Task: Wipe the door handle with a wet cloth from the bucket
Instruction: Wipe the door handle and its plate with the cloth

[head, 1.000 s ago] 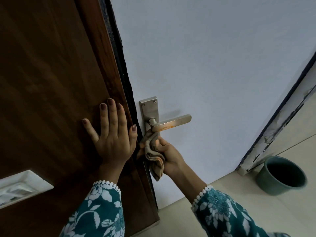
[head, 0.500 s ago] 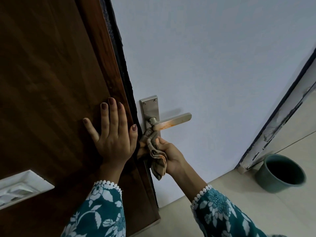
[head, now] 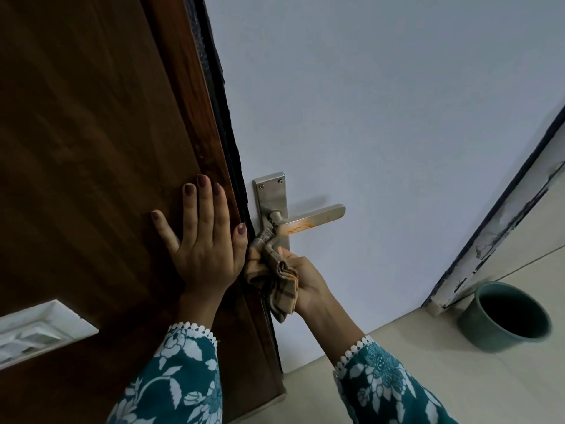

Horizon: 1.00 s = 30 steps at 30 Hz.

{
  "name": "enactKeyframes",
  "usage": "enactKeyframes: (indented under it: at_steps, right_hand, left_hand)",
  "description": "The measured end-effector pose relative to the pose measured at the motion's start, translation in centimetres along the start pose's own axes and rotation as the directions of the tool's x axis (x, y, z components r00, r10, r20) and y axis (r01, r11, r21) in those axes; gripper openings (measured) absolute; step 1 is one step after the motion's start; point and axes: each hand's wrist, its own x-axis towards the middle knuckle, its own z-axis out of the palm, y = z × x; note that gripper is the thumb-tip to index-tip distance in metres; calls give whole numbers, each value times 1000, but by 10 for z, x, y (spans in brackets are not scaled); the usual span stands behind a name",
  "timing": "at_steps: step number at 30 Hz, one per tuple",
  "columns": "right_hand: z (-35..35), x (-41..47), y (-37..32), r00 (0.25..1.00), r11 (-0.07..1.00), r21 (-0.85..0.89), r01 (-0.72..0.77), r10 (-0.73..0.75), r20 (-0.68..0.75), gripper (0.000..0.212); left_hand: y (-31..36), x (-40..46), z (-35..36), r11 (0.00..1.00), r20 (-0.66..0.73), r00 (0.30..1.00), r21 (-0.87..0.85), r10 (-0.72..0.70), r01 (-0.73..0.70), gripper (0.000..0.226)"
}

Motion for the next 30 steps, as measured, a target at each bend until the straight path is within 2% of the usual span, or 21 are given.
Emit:
enactKeyframes:
  at_steps: [11, 15, 17, 21, 26, 30]
  right_hand:
    - [3, -4, -7, 994, 989, 100, -107, 109, -10, 14]
    - [-2, -4, -11, 991, 987, 93, -133, 133, 7, 19]
    - [-6, -3, -12, 998, 997, 49, -58, 59, -12, 22]
    - [-17, -7, -47, 973, 965, -150, 217, -226, -48, 28]
    - [-30, -18, -80, 946, 920, -252, 300, -321, -48, 31]
    - [-30, -20, -97, 836, 762, -493, 419, -535, -117, 32]
  left_hand:
    - [0, 1, 0, 1000, -14, 1000, 0, 7, -7, 58]
    - [-1, 0, 2, 1000, -20, 1000, 1, 7, -7, 57]
    - [-2, 0, 2, 1000, -25, 1000, 2, 9, -9, 57]
    - [-2, -1, 2, 1000, -29, 1000, -1, 10, -10, 58]
    - [-2, -1, 4, 1000, -44, 999, 11, 13, -13, 58]
    - [-2, -1, 2, 1000, -43, 999, 7, 14, -13, 58]
